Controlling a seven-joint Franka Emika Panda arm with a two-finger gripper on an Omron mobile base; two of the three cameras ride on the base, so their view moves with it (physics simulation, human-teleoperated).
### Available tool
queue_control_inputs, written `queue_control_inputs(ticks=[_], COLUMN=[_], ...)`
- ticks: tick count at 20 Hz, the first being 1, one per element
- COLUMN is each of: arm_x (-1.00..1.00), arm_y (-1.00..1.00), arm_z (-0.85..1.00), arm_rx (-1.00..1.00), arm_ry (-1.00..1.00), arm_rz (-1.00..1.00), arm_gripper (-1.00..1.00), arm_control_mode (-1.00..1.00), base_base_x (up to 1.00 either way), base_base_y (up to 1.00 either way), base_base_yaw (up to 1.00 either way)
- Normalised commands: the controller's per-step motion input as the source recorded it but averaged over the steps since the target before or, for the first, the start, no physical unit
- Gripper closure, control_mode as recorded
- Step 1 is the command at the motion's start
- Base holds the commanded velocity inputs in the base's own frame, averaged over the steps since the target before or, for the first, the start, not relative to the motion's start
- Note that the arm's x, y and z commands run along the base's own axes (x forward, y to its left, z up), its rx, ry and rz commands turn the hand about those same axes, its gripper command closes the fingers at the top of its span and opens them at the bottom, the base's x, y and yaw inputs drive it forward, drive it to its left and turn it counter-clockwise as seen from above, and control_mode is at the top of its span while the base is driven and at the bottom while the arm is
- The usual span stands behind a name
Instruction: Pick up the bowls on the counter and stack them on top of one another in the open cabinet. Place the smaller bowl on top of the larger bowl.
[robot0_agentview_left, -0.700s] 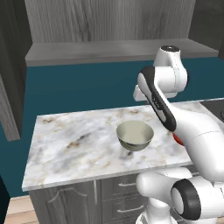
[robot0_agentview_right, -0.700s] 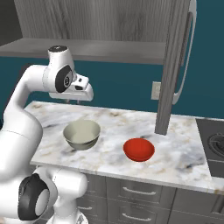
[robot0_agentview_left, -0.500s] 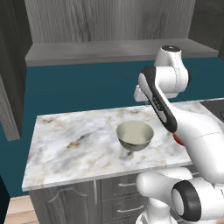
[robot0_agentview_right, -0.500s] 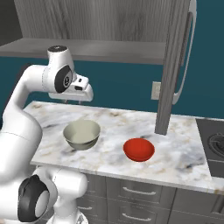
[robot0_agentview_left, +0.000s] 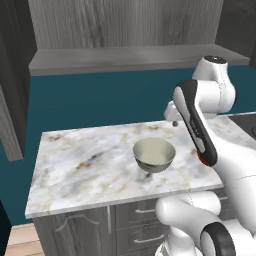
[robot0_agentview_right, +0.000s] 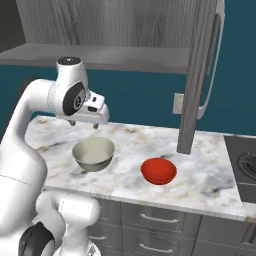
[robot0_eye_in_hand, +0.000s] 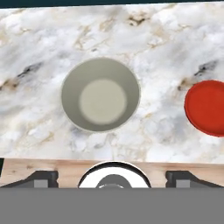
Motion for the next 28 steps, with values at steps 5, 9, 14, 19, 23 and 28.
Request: queue_control_inputs(ticks=[5, 9, 14, 19, 23, 28], arm_x=[-0.4, -0.28, -0.22, -0.11, -0.07, -0.03], arm_y=[-0.21, -0.21, -0.24, -0.29, -0.29, -0.26], arm_z=[-0.08, -0.07, -0.09, -0.08, -0.13, -0.26], arm_rx=[0.04, 0.04, 0.07, 0.07, 0.08, 0.09], arm_ry=[-0.02, 0.0, 0.0, 0.0, -0.01, -0.05], arm_rz=[0.0, 0.0, -0.02, -0.09, -0.1, -0.1], arm_gripper=[-1.0, -1.0, -1.0, -1.0, -1.0, -1.0], arm_control_mode=[-1.0, -1.0, -1.0, -1.0, -1.0, -1.0], base_base_x=[0.0, 0.0, 0.0, 0.0, 0.0, 0.0], base_base_y=[0.0, 0.0, 0.0, 0.0, 0.0, 0.0], base_base_yaw=[0.0, 0.0, 0.0, 0.0, 0.0, 0.0])
